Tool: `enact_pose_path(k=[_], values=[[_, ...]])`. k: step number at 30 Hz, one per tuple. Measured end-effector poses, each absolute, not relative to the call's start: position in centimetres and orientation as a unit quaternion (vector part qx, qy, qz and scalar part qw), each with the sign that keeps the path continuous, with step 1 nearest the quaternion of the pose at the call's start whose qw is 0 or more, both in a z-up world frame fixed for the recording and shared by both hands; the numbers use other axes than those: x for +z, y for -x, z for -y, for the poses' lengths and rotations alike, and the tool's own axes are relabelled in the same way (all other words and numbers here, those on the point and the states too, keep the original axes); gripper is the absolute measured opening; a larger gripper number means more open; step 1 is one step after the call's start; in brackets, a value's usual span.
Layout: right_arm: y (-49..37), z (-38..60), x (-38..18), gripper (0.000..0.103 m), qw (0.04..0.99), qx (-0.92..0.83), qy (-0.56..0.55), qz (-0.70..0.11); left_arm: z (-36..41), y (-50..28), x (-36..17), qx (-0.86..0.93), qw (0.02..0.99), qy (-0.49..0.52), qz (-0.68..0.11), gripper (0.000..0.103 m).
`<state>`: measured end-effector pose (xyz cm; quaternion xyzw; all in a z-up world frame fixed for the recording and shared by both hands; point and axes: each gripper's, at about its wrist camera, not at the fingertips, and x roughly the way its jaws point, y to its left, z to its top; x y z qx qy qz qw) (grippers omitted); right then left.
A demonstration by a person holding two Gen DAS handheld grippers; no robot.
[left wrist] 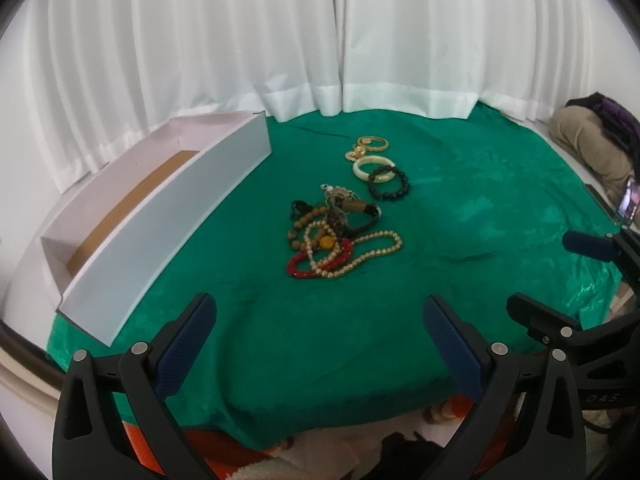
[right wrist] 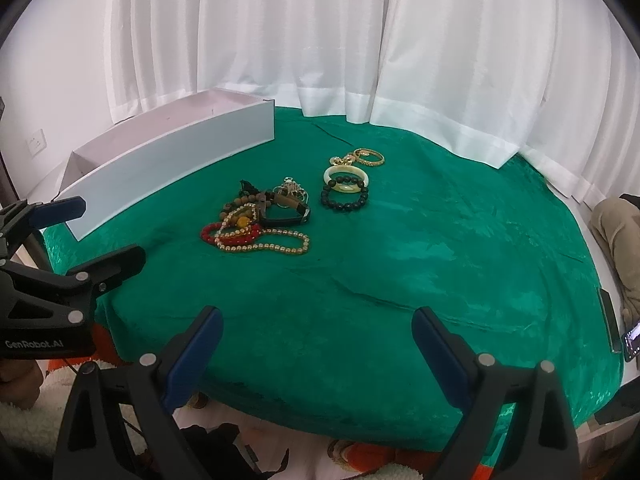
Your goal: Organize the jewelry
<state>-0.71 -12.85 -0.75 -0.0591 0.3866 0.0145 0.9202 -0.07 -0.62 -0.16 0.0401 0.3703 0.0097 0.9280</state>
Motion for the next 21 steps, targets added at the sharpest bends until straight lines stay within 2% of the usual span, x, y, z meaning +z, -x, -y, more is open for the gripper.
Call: enact_pose_path(k=[10, 14, 17, 21], values=[[0.6, 13.0, -0.9, 0.097, 0.92, 0.015, 0.058, -0.387, 0.3, 0.1, 0.4, 0.018, 0.932, -0.04, -0.361, 0.103], [0.5, 13.0, -1.0, 0.097, 0.919, 0.016, 0.057, -0.389, -0.6, 0.0, 1.3, 0.052, 0.941, -0.035, -0.333, 0.103], [0.5, 13.0, -1.0, 0.097, 0.92, 0.016, 0.057, -0.387, -1.4, -0.3, 2.1, 0.093, 0.951, -0.069, -0.288, 0.103], [0.6, 13.3, -1.0, 0.097, 0.92, 0.018, 0.057, -0.387, -2.6, -1.2, 2.2, 0.123, 0.942, -0.1, -0.295, 0.103]])
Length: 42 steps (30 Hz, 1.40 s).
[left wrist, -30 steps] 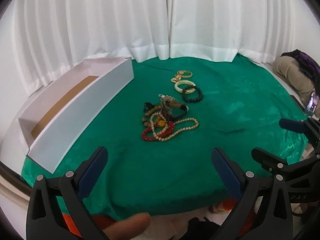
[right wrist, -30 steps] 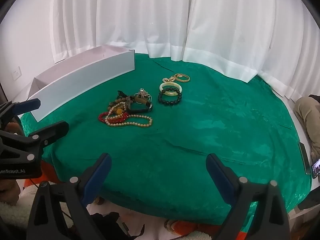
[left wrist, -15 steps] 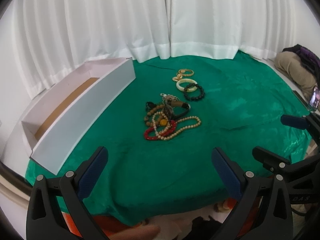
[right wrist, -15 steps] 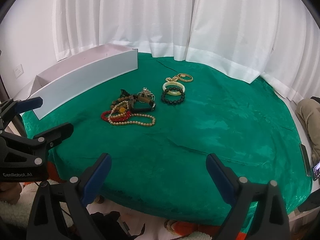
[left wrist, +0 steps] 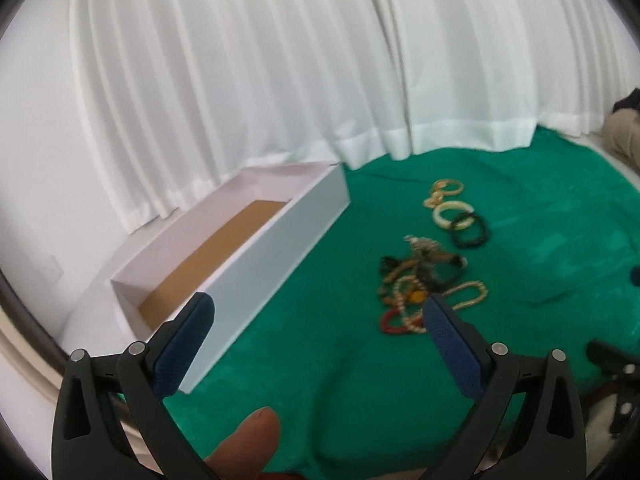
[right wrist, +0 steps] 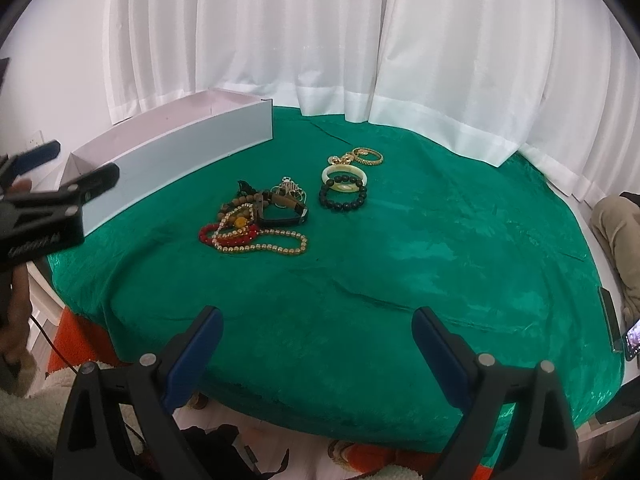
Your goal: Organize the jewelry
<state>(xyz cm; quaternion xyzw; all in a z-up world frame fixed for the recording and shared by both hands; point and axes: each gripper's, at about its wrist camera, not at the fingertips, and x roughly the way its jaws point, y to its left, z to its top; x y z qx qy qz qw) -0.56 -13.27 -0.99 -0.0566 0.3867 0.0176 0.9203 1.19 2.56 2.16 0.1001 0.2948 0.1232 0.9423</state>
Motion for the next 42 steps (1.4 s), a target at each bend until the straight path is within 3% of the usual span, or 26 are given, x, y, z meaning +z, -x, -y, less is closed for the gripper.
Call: enact_pose_path(k=[13, 42], values=[[0.5, 13.5, -1.0, 0.097, 0.921, 0.015, 0.058, -0.385, -2.2, -1.6, 0.3, 0.035, 0.926, -0.027, -0.376, 0.103], [0.7, 13.2, -1.2, 0.097, 0.919, 0.024, 0.059, -0.388, 0.2, -0.4, 0.1, 0.001, 0.927, -0.042, -0.373, 0.103]])
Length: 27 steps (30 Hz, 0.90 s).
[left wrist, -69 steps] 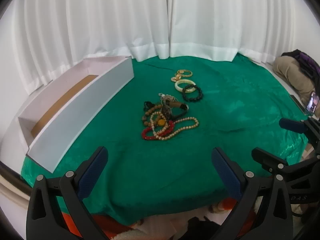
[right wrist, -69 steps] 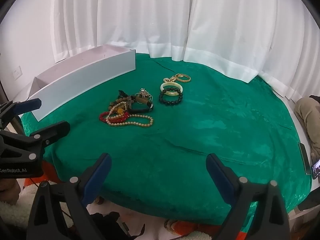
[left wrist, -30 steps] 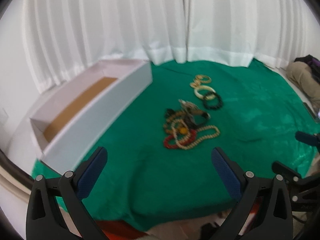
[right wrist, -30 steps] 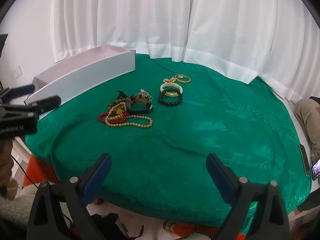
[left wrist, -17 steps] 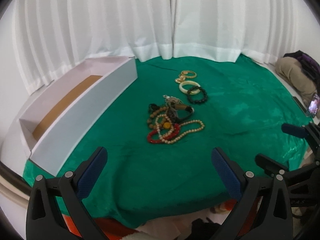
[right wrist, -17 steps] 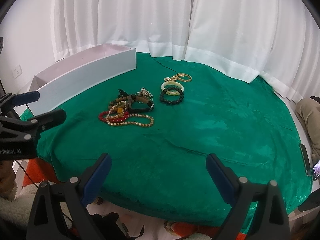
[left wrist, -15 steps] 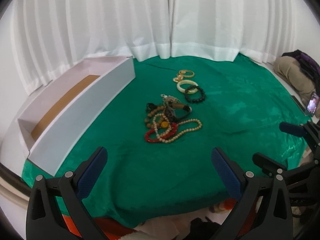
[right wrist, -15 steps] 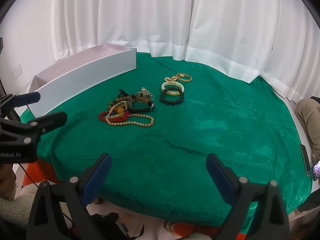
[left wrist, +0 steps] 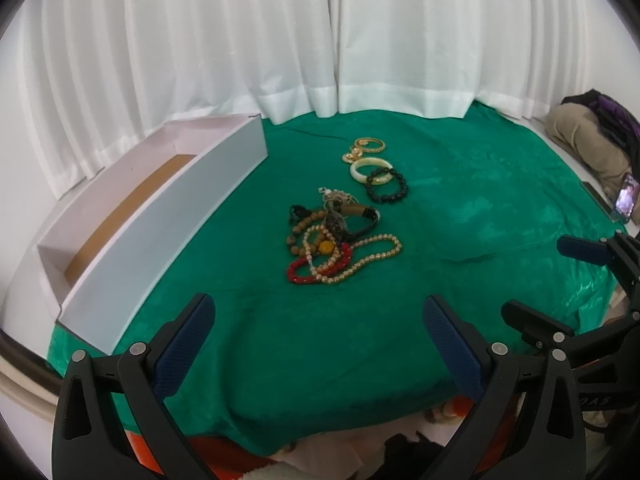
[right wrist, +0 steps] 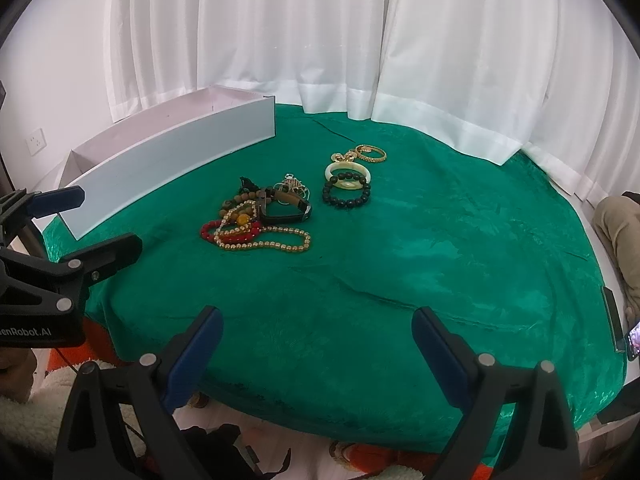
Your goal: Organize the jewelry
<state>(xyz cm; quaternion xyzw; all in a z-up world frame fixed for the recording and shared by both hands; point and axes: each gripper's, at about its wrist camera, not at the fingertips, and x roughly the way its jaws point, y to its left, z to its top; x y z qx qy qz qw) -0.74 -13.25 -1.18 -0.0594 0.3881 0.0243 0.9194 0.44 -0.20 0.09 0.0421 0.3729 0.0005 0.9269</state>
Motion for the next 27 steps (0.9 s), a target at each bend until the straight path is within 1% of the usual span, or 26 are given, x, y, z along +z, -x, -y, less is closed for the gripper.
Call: enact_pose_path(k=[27], values=[[0.78, 13.02, -1.25, 0.097, 0.917, 0.042, 0.061, -0.393, -0.46, -0.72, -0.52, 0.011, 0.923, -0.042, -0.382, 0.103]])
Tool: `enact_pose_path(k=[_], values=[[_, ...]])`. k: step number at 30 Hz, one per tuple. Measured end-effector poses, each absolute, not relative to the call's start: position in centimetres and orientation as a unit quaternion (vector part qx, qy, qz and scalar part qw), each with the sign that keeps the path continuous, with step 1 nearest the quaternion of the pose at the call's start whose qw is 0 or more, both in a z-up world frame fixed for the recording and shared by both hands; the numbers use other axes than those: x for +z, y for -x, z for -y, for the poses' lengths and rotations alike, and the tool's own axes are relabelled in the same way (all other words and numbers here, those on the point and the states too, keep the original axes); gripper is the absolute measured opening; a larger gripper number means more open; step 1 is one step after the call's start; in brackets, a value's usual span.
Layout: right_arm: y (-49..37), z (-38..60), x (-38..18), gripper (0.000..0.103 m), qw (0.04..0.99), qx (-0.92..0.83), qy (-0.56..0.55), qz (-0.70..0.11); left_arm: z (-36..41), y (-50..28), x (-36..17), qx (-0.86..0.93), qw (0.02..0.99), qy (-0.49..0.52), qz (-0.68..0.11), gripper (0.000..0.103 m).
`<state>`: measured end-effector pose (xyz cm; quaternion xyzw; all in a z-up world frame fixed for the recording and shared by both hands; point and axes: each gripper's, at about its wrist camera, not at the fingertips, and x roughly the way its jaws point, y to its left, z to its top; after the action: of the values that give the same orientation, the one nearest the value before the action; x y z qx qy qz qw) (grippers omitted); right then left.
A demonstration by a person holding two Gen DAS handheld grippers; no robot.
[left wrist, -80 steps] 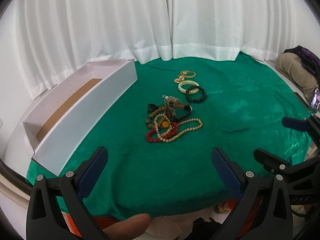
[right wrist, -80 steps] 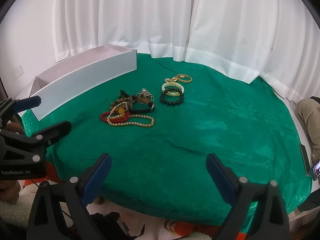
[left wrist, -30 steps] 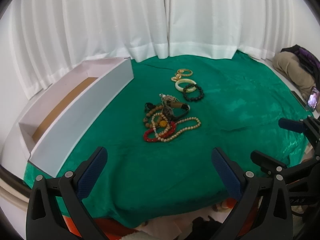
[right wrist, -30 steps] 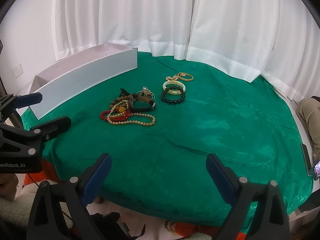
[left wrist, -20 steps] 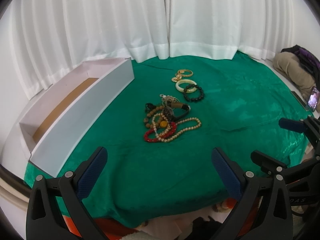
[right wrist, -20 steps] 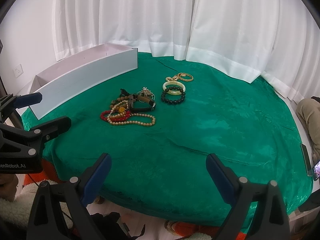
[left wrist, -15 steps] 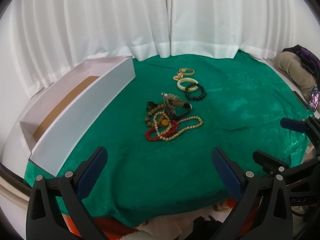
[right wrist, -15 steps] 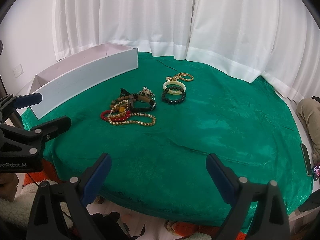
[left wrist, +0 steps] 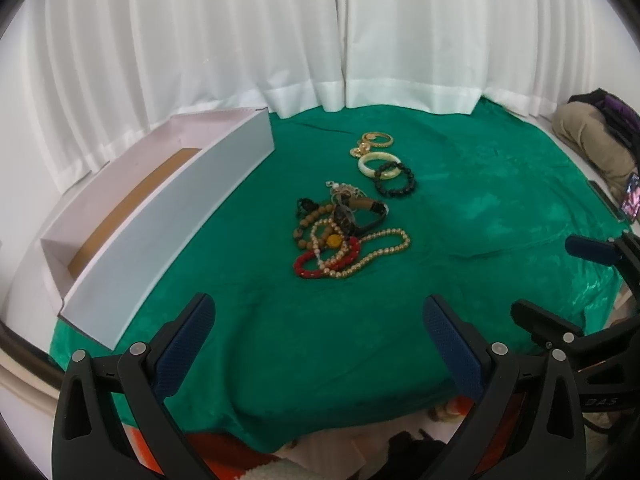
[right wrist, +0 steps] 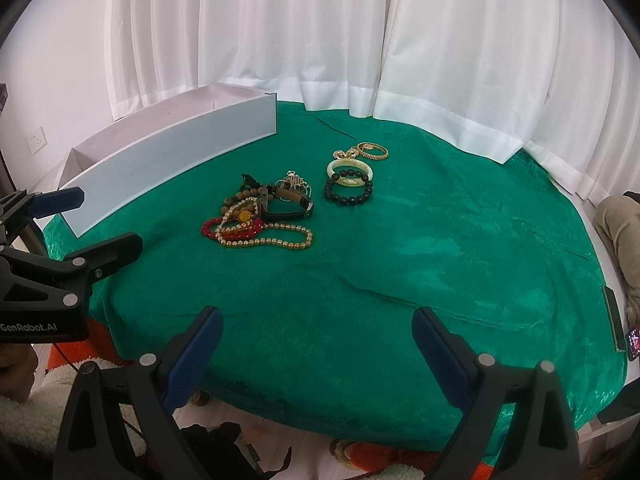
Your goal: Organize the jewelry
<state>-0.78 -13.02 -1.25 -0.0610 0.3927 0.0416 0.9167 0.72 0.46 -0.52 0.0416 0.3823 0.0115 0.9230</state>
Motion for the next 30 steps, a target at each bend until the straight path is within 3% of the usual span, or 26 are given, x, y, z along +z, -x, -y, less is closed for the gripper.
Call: enact_pose_path(k=[30], values=[[-0.9, 15.2, -1.9, 0.097, 0.904, 0.097, 0.003, -0.416, -3.3, -2.2, -2.8, 0.026, 0.899, 0.014, -0.437, 0.103]])
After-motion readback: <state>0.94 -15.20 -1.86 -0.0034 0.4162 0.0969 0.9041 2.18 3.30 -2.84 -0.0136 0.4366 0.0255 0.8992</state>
